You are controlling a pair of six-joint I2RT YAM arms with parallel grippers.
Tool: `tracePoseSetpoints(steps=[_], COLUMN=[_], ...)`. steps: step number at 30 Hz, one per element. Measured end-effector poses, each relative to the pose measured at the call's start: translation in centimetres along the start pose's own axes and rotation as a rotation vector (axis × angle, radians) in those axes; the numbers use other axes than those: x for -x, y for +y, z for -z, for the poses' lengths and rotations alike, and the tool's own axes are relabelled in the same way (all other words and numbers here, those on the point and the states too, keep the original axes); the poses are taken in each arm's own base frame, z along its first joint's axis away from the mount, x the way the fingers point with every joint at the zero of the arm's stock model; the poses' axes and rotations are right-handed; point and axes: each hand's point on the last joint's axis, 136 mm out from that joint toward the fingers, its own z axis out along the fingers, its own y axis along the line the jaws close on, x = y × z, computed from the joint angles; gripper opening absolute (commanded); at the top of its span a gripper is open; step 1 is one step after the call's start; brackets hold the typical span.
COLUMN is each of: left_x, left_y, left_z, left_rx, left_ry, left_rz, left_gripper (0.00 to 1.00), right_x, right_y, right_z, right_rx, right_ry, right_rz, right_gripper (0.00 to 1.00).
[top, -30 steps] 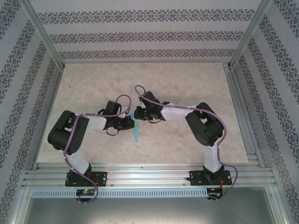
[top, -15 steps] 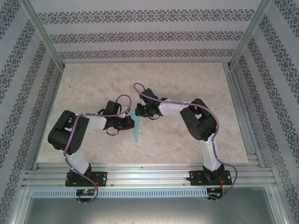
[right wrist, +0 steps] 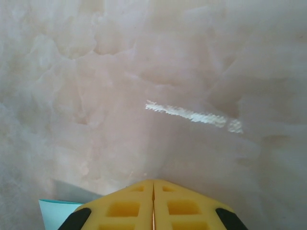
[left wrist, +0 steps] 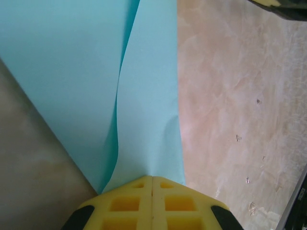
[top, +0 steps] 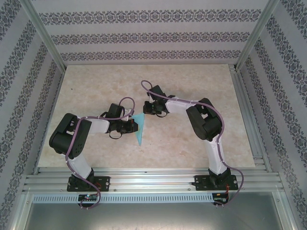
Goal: Fold a paper plane with a square sheet of paper (fold left side to right side)
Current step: Fold the wing for the fifth time at the center of the table.
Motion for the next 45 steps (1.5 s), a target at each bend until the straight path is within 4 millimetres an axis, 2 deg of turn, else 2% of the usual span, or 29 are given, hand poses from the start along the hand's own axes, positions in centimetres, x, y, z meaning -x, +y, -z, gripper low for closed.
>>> tracePoseSetpoints(steps=[4,6,9,12,15,19,23,27,33,45], left_x=[0.0,0.0,0.0,0.1,0.1,0.1,0.1,0.1,0.2,0.5], left_y=[0.0,0.0,0.0,0.0,0.0,-0.1,-0.1,-0.1,-0.2,-0.3], left_z=[0.0,0.0,0.0,0.0,0.0,0.0,-0.1,-0.1,-0.2,-0.5], left_rx=[0.000,0.000,0.000,0.000,0.001,0.001,0.001,0.001,0.003,0.000], left_ry=[0.000,0.000,0.000,0.001,0.003,0.004,0.005,0.005,0.005,0.002], left_rz=[0.000,0.000,0.000,0.001,0.002,0.003,0.003,0.003,-0.002,-0.011], left_gripper=[0.00,0.00,0.00,0.00,0.00,0.00,0.00,0.00,0.00,0.00], right_x=[1.1,1.7,2.1,1.6,-0.3,-2.8,-4.1,-5.3,-4.1,-2.6], right_y=[-1.1,-0.9,0.4,2.8,4.6,5.5,4.9,3.4,3.3,2.5], right_z=[1.3,3.0,6.1,7.8,6.9,4.5,2.5,0.7,-0.2,-0.4], right_rx=[-0.035,-0.033,-0.001,0.071,0.125,0.137,0.125,0.092,0.055,0.018], right_ry=[-0.031,-0.058,-0.107,-0.146,-0.127,-0.067,-0.030,0.003,-0.004,0.019], right_rz=[-0.004,-0.003,-0.004,-0.007,-0.011,-0.021,-0.040,-0.055,-0.015,0.037], right_gripper=[0.11,0.11,0.11,0.11,0.10,0.10,0.10,0.10,0.10,0.12])
